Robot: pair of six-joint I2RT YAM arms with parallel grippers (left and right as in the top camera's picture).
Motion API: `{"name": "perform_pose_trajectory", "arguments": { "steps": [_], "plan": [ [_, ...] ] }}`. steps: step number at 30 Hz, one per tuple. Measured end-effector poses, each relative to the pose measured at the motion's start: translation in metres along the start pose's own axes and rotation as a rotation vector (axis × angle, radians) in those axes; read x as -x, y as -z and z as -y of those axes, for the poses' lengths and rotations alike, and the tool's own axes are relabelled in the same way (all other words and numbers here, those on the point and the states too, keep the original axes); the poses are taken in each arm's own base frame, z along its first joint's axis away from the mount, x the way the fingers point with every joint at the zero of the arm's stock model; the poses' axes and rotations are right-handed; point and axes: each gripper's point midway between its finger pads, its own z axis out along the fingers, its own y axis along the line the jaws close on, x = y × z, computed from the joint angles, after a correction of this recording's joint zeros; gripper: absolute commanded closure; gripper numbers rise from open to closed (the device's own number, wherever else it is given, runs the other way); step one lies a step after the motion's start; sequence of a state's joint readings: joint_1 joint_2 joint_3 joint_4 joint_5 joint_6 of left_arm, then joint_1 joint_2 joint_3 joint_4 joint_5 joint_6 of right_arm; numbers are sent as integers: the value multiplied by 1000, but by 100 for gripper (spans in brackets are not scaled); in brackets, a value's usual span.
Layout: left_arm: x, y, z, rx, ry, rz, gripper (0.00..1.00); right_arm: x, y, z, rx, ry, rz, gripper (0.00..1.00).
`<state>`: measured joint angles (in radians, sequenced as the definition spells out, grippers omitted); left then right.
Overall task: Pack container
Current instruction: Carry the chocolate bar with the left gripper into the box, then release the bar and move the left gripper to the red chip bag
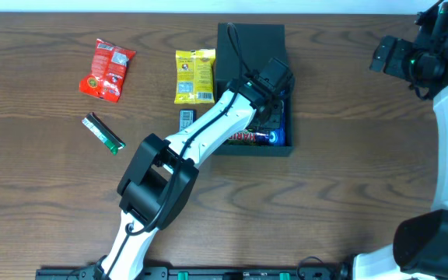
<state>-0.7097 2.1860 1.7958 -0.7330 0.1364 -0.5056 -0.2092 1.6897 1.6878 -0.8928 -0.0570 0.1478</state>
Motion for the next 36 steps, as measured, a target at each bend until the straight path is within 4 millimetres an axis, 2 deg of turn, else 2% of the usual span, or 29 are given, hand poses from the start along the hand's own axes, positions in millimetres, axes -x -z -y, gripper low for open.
{"name": "perform_pose_trajectory", "arguments": {
  "steps": [1, 2, 3, 4, 7, 14, 16, 18, 20, 22, 26, 29, 32, 34, 36],
  "plan": [
    [0, 0, 0, -1, 1, 0, 71, 0, 0, 0, 0, 0, -1, 1],
    [0, 0, 0, -2, 4, -1, 51, 0, 0, 0, 0, 0, -1, 1],
    [0, 0, 1, -3, 5, -2, 39, 0, 0, 0, 0, 0, -2, 1],
    [-1, 0, 1, -6, 7, -4, 35, -1, 0, 0, 0, 0, -2, 1],
    [-1, 0, 2, -10, 15, -6, 30, -1, 0, 0, -1, 0, -6, 1],
    [3, 7, 5, -14, -18, -3, 31, -2, 0, 0, -1, 0, -8, 1],
    [18, 18, 11, -18, -46, 44, 30, -1, 0, 0, -1, 0, -5, 1],
    [34, 33, 11, 10, -73, 108, 25, 1, 0, 0, 1, 0, 5, 1],
    [54, 53, 6, 64, -87, 197, 20, 6, 0, -1, 3, 1, 25, 1],
    [73, 79, -3, 120, -82, 291, 18, 10, 0, -2, 6, 2, 42, 1],
    [106, 134, -47, 207, 13, 423, 17, 22, 1, -3, 13, 5, 91, 1],
    [125, 159, -113, 280, 170, 454, 16, 31, 2, -5, 18, 7, 125, 1],
    [135, 173, -200, 372, 328, 455, 15, 36, 3, -6, 22, 9, 148, 1],
    [138, 184, -242, 418, 374, 461, 14, 38, 3, -6, 23, 9, 155, 1],
    [138, 192, -272, 454, 391, 459, 13, 38, 3, -6, 23, 9, 155, 1]
  ]
}}
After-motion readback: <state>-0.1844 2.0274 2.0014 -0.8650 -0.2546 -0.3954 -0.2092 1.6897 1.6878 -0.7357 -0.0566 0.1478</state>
